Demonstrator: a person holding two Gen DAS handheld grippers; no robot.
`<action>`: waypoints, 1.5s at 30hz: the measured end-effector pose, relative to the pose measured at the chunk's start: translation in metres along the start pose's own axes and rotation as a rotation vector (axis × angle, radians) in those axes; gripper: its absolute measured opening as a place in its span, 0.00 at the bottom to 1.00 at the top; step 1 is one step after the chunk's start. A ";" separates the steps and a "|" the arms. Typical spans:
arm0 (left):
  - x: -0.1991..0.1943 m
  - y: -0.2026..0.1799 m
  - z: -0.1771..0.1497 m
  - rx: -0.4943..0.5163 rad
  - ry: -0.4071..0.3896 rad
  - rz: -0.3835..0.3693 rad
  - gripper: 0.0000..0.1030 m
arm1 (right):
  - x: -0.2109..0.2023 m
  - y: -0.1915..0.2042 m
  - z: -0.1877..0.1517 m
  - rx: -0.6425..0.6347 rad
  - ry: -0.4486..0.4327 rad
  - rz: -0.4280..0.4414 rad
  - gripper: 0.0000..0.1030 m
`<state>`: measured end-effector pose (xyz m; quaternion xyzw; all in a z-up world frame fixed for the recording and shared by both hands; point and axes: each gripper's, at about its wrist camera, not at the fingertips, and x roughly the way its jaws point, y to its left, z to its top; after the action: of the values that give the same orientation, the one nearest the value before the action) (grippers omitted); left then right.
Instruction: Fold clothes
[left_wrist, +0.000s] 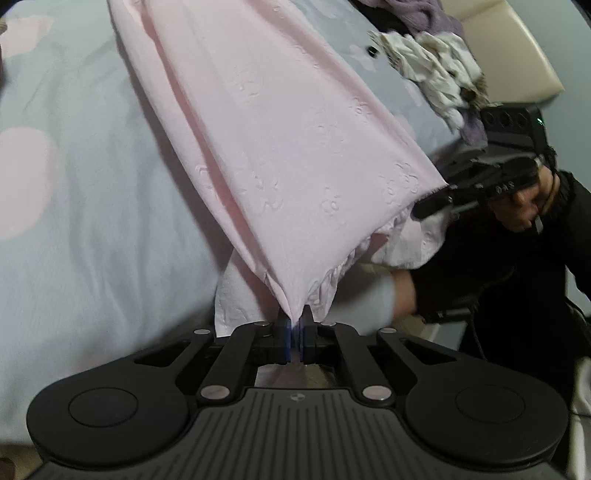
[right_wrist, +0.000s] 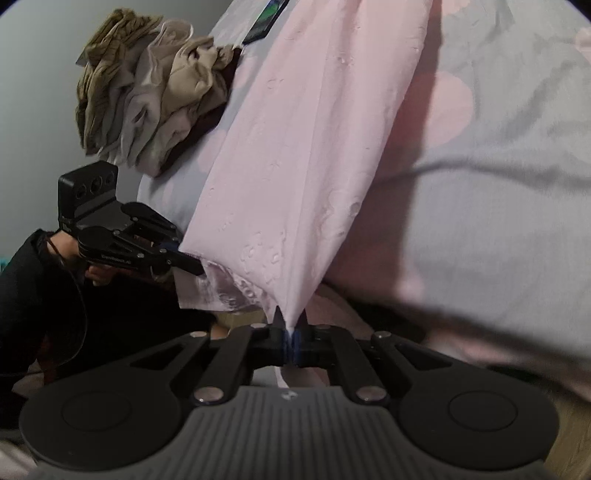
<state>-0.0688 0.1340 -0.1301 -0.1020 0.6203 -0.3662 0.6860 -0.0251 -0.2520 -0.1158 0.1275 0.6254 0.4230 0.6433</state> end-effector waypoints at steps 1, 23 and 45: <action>-0.003 -0.005 -0.004 0.004 0.009 -0.025 0.02 | -0.003 0.002 -0.005 0.005 0.014 0.005 0.04; 0.005 0.001 -0.011 0.043 0.131 0.241 0.14 | -0.017 0.008 0.003 -0.071 0.015 -0.195 0.43; -0.042 0.042 0.239 -0.026 -0.450 0.456 0.32 | -0.038 -0.030 0.248 -0.118 -0.434 -0.544 0.43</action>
<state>0.1701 0.1153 -0.0729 -0.0474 0.4645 -0.1636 0.8690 0.2186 -0.2068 -0.0639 0.0059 0.4595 0.2346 0.8566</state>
